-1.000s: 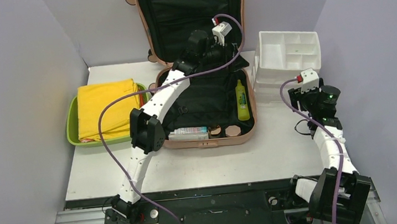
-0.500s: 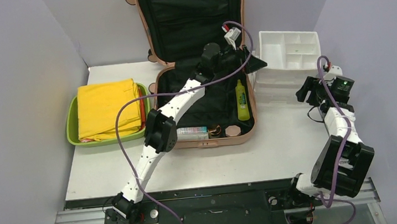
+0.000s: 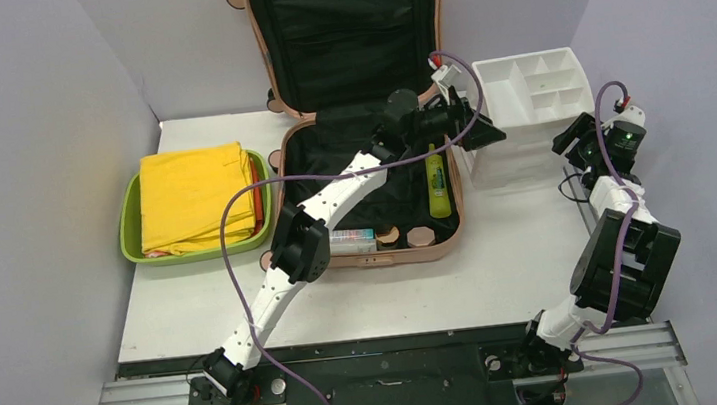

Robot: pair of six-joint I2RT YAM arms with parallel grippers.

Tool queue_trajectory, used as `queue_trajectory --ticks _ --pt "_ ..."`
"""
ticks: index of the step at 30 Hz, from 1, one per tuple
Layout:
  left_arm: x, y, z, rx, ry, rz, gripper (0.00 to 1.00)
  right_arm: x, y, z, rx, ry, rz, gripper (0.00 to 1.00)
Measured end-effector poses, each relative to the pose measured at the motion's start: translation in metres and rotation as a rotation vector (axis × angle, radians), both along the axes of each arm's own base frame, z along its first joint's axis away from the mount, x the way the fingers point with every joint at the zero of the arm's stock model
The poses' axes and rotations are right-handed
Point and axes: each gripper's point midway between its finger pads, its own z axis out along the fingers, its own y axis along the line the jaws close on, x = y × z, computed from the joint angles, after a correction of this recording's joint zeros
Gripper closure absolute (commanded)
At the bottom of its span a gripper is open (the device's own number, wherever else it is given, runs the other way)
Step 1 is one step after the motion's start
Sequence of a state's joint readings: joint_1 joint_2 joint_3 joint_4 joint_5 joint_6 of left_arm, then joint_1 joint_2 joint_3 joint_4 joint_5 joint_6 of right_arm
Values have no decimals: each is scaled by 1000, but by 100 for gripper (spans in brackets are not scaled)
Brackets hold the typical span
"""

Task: Open, take out, and arrange the luggage
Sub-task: Adjust the storage box at the corner of the board.

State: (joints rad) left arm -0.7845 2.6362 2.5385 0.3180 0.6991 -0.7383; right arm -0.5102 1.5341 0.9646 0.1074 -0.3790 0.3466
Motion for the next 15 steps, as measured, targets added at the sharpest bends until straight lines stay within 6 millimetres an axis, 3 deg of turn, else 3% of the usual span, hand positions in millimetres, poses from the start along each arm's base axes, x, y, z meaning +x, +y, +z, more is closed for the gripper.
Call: queue_trajectory --ticks 3,7,10,15 --pt "-18 -8 -1 4 -6 -49 4 5 -9 -1 -6 -15 -25 24" --pt "-31 -11 3 2 -20 -96 4 3 -19 4 -91 -47 7 20" --pt "-22 -3 18 -20 -64 -80 4 -5 -23 5 -84 -65 32 20" --pt "10 31 60 -76 -272 -12 4 -19 -34 4 85 -142 -19 22"
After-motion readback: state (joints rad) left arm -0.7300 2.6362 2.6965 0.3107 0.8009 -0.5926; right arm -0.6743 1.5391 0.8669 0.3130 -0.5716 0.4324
